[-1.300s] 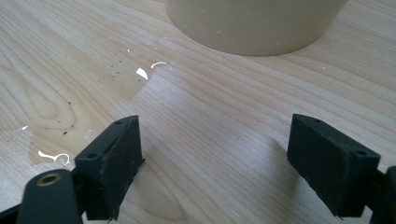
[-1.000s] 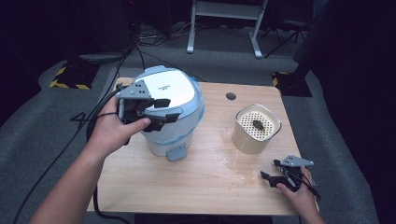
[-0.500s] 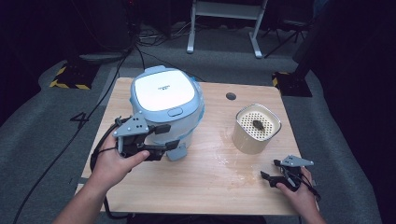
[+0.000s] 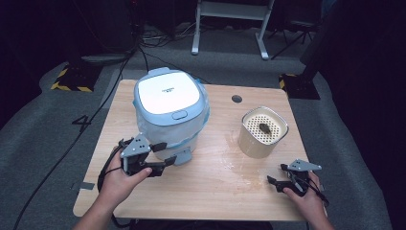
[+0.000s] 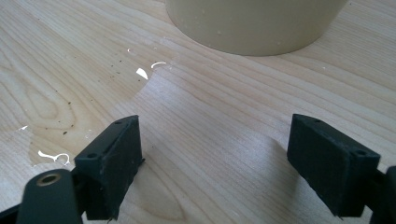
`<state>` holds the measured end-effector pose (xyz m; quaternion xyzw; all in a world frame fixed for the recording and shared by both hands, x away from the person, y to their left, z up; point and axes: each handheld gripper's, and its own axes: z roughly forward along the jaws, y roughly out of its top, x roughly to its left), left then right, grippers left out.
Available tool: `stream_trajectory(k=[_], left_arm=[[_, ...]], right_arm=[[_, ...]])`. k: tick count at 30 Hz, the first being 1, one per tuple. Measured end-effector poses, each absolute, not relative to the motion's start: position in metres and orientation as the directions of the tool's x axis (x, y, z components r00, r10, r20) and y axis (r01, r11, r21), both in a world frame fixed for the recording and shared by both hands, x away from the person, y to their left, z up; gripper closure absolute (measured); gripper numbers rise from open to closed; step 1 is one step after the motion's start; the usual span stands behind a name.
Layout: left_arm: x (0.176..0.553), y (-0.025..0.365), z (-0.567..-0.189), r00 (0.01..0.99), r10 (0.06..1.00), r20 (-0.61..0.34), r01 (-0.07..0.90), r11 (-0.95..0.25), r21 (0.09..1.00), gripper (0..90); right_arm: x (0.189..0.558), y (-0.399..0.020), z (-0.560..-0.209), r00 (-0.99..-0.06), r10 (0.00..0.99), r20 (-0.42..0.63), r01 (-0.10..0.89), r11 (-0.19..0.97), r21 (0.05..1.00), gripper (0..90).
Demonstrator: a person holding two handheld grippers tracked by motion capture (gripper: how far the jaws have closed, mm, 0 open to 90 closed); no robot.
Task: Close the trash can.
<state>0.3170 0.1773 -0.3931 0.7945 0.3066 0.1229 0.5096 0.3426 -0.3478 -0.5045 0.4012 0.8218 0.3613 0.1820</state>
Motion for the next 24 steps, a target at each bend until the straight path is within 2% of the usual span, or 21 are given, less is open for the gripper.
stream_trajectory(k=[5,10,24], left_arm=[[0.320,0.179,-0.426,0.754,0.643,-0.132,0.409,-0.302,0.861,40.2],[0.320,0.181,-0.448,0.734,0.673,-0.092,0.429,-0.355,0.831,39.8],[0.326,0.195,-0.486,0.688,0.719,-0.099,0.515,-0.387,0.765,35.8]], right_arm=[[0.343,-0.348,-0.504,-0.612,0.791,-0.009,0.528,0.417,0.740,17.9],[0.343,-0.348,-0.504,-0.612,0.791,-0.009,0.528,0.417,0.740,17.9],[0.343,-0.348,-0.504,-0.612,0.791,-0.009,0.528,0.417,0.740,18.0]])
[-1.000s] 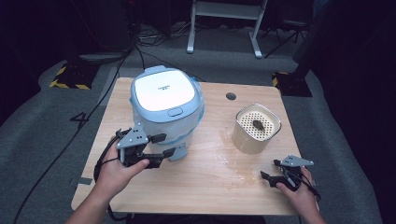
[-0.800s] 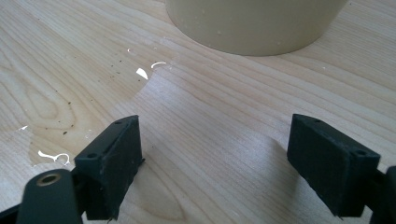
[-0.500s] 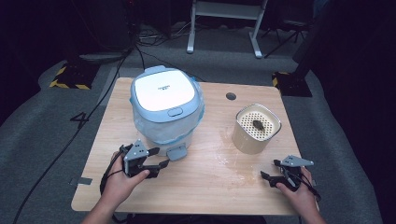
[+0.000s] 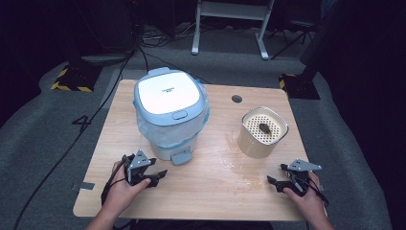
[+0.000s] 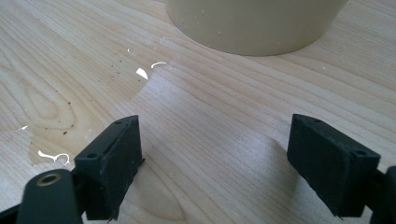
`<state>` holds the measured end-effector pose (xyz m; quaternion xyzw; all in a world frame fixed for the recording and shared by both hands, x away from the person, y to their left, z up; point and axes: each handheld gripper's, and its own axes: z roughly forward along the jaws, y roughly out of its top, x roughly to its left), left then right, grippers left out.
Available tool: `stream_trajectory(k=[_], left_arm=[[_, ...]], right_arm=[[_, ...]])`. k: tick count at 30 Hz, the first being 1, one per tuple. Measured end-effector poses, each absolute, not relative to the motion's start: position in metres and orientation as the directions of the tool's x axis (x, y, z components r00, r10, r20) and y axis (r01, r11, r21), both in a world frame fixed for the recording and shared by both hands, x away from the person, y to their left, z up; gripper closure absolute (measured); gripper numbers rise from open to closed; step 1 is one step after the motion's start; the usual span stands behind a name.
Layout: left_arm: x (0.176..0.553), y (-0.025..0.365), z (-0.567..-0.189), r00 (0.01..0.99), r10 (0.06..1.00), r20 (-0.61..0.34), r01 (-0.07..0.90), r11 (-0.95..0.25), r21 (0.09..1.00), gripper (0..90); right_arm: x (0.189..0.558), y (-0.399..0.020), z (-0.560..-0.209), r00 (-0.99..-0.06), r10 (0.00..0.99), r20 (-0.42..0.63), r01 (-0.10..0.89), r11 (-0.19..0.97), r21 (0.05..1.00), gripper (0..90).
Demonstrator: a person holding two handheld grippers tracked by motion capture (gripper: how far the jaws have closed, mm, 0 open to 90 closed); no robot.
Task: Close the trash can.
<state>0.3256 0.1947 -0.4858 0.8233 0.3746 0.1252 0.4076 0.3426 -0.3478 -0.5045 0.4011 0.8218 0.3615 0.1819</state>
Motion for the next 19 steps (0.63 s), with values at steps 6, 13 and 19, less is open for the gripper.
stream_trajectory(k=[6,13,19], left_arm=[[0.331,0.197,-0.500,0.672,0.740,-0.042,0.531,-0.442,0.723,31.2],[0.338,0.201,-0.504,0.652,0.758,-0.024,0.560,-0.459,0.690,16.7],[0.338,0.201,-0.504,0.648,0.761,-0.023,0.562,-0.458,0.689,14.8]], right_arm=[[0.343,-0.348,-0.505,-0.612,0.791,-0.009,0.528,0.417,0.740,17.9],[0.343,-0.348,-0.505,-0.612,0.791,-0.009,0.528,0.416,0.740,17.9],[0.343,-0.348,-0.504,-0.612,0.791,-0.009,0.528,0.417,0.740,17.9]])
